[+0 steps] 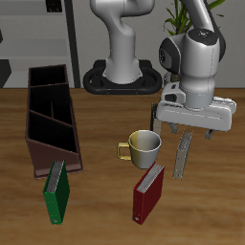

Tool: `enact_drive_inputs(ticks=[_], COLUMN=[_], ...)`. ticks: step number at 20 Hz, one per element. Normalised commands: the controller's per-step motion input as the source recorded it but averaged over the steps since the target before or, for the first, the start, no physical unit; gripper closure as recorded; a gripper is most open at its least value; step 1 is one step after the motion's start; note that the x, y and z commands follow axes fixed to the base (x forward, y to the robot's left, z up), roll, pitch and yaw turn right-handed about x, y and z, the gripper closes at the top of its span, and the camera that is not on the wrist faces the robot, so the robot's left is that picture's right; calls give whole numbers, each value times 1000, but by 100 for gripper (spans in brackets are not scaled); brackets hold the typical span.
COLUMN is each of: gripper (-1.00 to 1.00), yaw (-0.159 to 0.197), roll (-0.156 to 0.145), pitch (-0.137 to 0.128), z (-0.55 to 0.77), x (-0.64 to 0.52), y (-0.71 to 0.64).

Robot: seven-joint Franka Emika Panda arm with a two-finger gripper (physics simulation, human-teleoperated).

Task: Place the left yellow book into the right desk caddy's front compartment

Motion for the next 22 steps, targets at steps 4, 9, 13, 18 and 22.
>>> enact_drive_inputs(ticks=[4, 9, 13, 18, 22], gripper=[-100, -100, -100, -100, -100], yaw=[-3, -16, 5, -2, 1], roll=[-5, -1, 12, 15, 1], pitch=[14, 20, 20, 26, 12], z=[-126, -96, -129, -154, -85], x=[28, 15, 60, 23, 12], y=[9, 14, 42, 36, 1])
